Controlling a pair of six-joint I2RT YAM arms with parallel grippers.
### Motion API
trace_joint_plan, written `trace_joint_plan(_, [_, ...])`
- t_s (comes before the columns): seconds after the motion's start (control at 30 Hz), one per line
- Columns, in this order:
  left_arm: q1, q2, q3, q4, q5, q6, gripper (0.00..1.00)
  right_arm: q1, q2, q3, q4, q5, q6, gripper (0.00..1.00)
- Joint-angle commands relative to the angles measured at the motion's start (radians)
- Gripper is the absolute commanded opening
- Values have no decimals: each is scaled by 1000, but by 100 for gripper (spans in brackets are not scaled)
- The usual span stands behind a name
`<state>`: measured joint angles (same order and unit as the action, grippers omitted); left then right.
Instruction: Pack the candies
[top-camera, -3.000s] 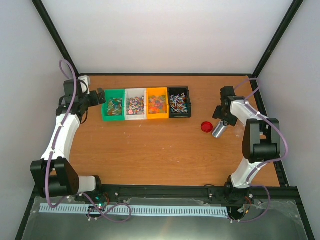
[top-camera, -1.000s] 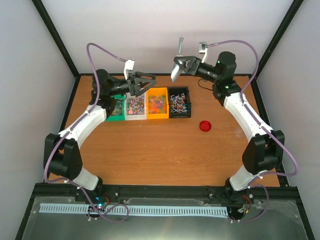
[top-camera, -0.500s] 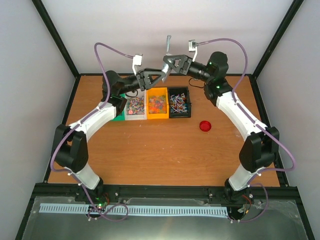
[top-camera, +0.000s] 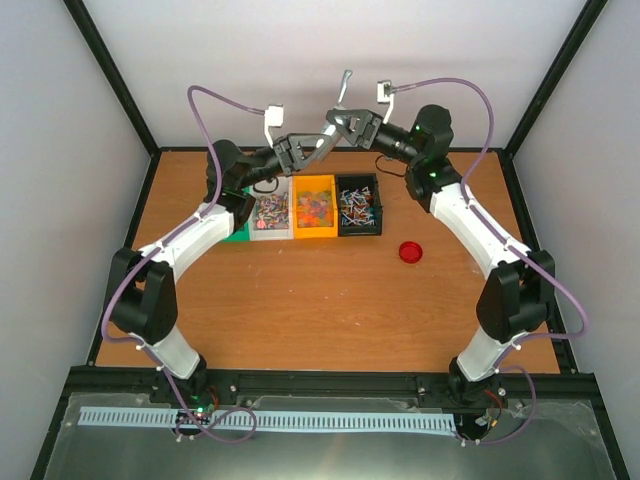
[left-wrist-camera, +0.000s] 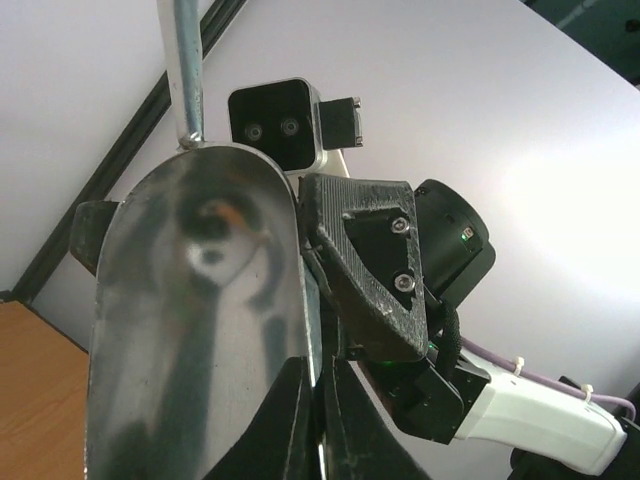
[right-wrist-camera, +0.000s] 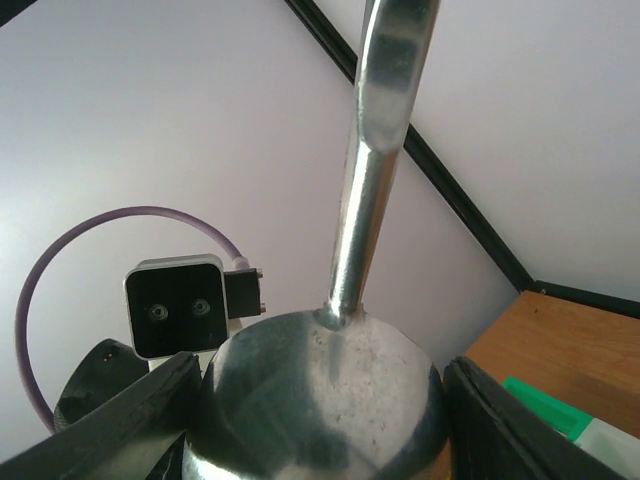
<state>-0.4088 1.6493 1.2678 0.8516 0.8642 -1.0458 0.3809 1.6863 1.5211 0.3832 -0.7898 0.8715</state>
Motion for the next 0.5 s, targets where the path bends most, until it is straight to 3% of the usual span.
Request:
trace_joint_plan(0.0, [-10, -25, 3, -14, 65, 67, 1, 2, -19, -16, 10, -61, -24, 53])
trace_joint_plan(0.13, [31, -75, -38, -121, 138, 166, 1, -80, -48, -48, -9, -125, -92, 98])
trace_joint_plan(0.27, [85, -132, -52, -397, 230, 407, 1, -191, -93, -49, -178, -233, -298, 100])
trace_joint_plan(0.33, [94, -158, -18, -654, 264, 646, 1, -240, -117, -20, -354, -259, -492, 100])
trace_joint_plan(0.4, [95, -171, 41, -974, 263, 950, 1, -279, -133, 44, -644, -257, -709, 100])
trace_joint_plan(0.47, [94, -181, 79, -1194, 245, 1182, 1, -316, -130, 130, -874, -260, -915, 100])
